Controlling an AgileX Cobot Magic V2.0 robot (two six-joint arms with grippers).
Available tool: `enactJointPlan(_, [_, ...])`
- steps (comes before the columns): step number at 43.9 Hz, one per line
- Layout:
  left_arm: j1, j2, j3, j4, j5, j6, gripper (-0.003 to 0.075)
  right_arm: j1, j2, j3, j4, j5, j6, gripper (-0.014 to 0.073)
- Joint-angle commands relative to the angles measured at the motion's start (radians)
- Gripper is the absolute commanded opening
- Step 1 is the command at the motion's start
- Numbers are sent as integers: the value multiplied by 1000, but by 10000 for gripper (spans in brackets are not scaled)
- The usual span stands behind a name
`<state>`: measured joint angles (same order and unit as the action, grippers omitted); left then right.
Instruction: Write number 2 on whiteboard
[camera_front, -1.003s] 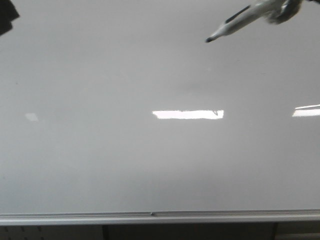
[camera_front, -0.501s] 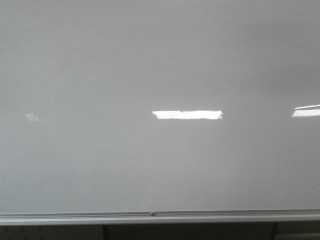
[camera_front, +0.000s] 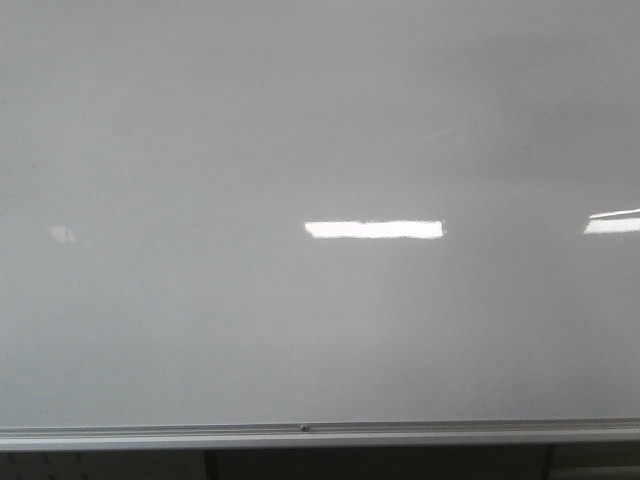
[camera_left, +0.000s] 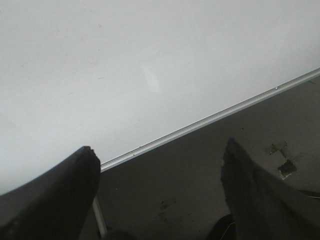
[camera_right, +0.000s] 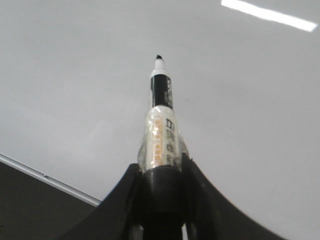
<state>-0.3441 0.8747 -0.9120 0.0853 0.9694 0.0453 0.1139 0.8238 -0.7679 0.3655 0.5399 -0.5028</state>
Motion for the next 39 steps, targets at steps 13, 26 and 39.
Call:
enactJointPlan(13, [3, -4, -26, -3, -73, -12, 491, 25, 222, -25, 63, -345, -82, 3])
enactJointPlan(26, [3, -4, -26, -3, -86, -12, 491, 32, 334, -25, 63, -471, -82, 3])
enactJointPlan(39, [3, -4, -26, -1, -91, -12, 491, 95, 400, -27, 61, -594, -82, 3])
